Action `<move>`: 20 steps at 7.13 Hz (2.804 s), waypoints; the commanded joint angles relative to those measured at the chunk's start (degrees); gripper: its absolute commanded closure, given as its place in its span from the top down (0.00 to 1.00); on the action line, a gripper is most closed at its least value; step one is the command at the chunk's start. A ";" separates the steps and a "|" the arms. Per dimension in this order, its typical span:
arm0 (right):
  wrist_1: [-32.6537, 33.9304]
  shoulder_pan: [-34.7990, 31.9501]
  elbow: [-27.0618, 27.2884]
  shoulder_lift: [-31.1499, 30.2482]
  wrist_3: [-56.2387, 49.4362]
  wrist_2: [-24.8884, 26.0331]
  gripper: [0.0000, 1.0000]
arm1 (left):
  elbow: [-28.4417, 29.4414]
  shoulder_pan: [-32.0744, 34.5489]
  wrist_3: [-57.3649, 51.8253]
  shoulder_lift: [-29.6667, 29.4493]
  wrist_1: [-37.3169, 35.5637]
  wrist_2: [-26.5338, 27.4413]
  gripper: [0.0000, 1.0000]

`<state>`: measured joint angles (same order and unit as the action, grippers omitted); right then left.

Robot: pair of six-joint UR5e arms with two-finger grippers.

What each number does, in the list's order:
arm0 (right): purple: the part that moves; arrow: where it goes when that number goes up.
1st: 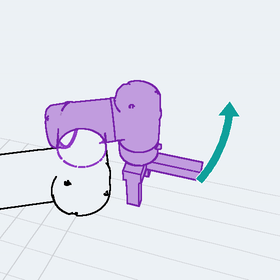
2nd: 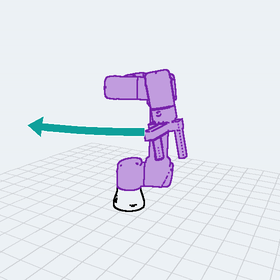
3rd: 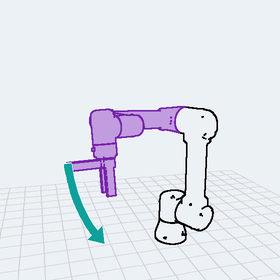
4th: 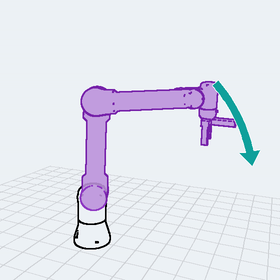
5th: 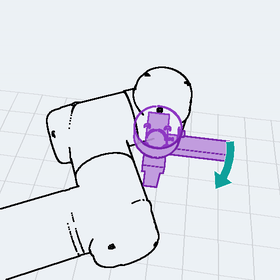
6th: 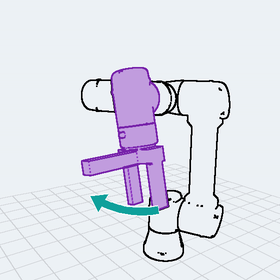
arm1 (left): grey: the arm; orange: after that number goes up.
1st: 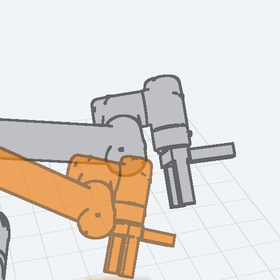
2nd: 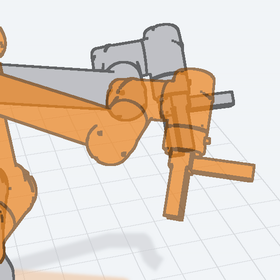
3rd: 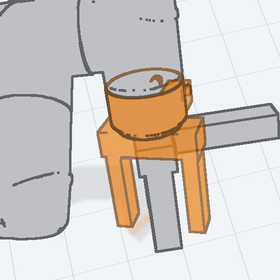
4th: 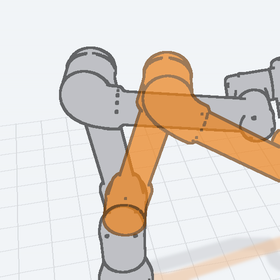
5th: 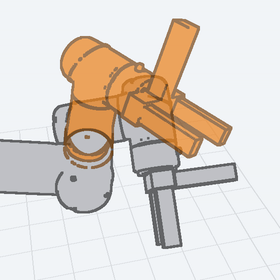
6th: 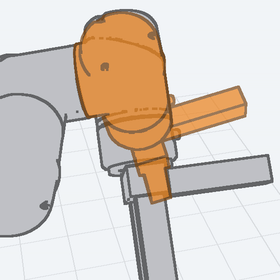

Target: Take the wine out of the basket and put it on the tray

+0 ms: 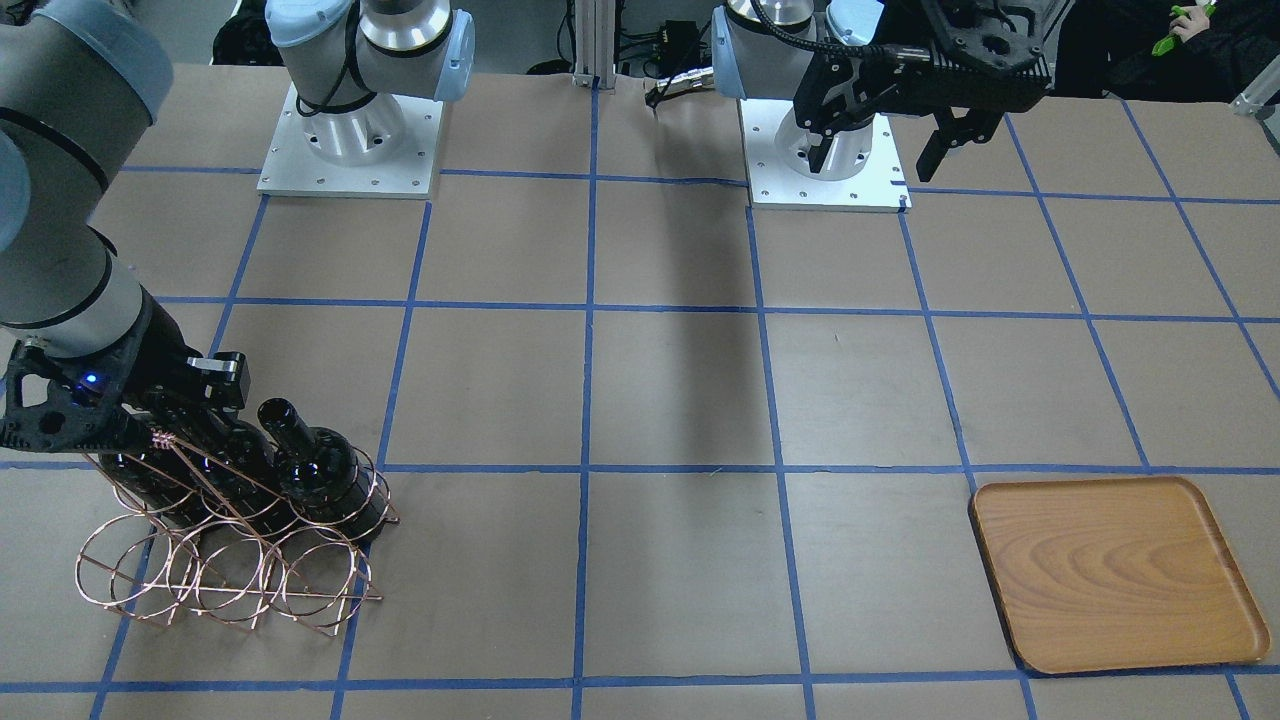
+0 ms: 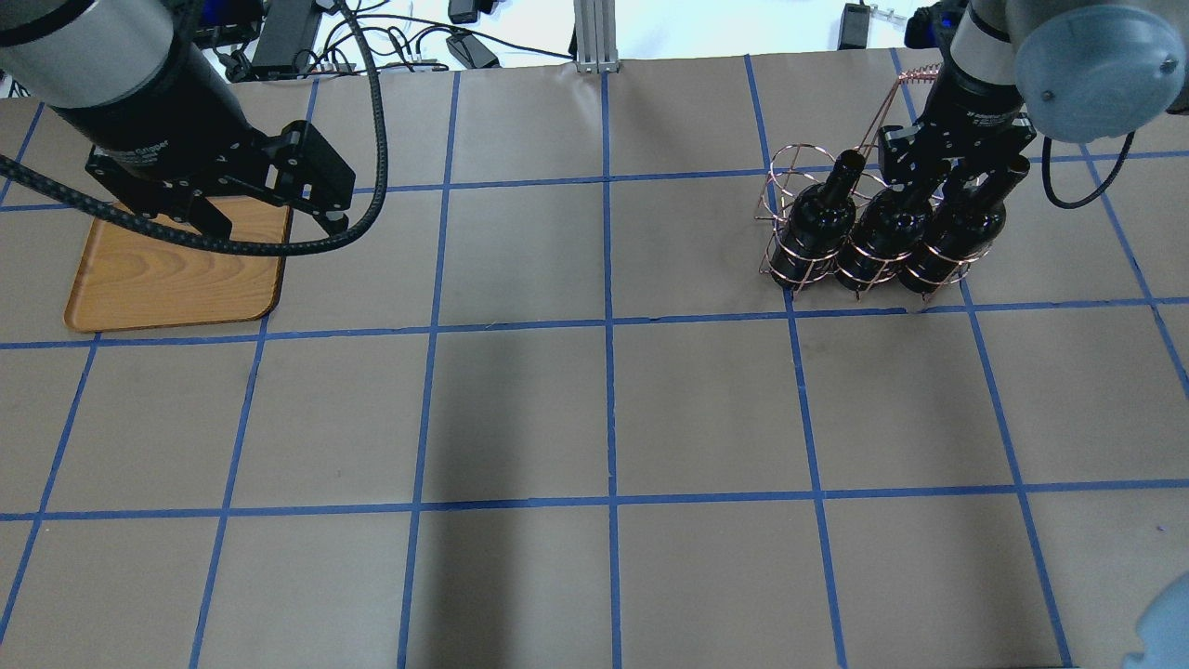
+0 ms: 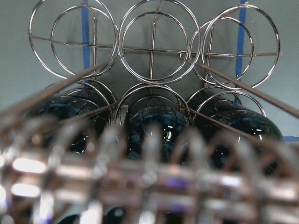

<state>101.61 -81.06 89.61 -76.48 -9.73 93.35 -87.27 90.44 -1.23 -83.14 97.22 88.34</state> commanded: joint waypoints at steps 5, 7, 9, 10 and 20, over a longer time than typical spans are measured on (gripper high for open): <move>-0.53 0.47 -0.40 -0.07 0.06 -0.36 0.00 | 0.00 0.00 0.00 0.00 -0.01 -0.01 1.00; -0.62 0.47 -1.53 0.02 -0.11 -0.62 0.00 | 0.00 0.00 0.00 0.00 -0.01 -0.01 1.00; -0.36 0.47 -1.89 0.02 -0.20 -1.42 0.68 | 0.00 0.00 0.00 0.00 -0.01 -0.01 1.00; -0.18 0.47 -1.89 0.02 -0.20 -1.15 0.75 | 0.00 0.00 0.00 0.00 -0.01 0.08 1.00; 1.75 0.47 -1.89 1.42 -0.02 -1.94 0.29 | 0.00 0.00 0.00 0.00 0.08 0.08 1.00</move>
<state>103.36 -80.60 87.72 -75.08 -9.86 91.50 -87.27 90.44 -1.23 -83.14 97.29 88.42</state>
